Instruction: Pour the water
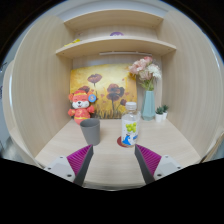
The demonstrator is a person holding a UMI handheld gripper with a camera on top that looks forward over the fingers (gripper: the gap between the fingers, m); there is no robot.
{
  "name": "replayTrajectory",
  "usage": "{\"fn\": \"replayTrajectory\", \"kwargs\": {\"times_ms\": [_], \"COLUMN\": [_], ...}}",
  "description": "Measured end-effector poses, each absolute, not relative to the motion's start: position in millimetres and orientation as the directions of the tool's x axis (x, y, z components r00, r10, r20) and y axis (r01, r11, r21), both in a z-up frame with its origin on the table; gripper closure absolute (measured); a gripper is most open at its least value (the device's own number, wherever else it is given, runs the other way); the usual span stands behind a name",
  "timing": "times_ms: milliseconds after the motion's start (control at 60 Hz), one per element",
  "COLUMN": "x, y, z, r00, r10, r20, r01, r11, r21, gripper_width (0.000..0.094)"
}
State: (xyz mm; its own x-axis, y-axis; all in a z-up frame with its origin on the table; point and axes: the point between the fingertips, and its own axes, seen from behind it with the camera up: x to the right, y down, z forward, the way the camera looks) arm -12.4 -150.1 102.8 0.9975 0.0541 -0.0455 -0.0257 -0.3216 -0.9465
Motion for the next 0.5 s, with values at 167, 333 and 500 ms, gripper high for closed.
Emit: {"fn": "replayTrajectory", "kwargs": {"times_ms": [167,333,500], "x": [-24,-21,-22], "y": [-173,-188,-196], "z": [143,175,183], "r00": [0.996,0.997,0.997], "r10": [0.086,0.075,0.071], "r20": [-0.038,-0.020,-0.027], "r01": [-0.015,-0.005,-0.013], "r11": [-0.257,-0.196,-0.185], "r21": [-0.966,-0.981,-0.983], "gripper_width": [0.0073,0.0077,0.0075]}}
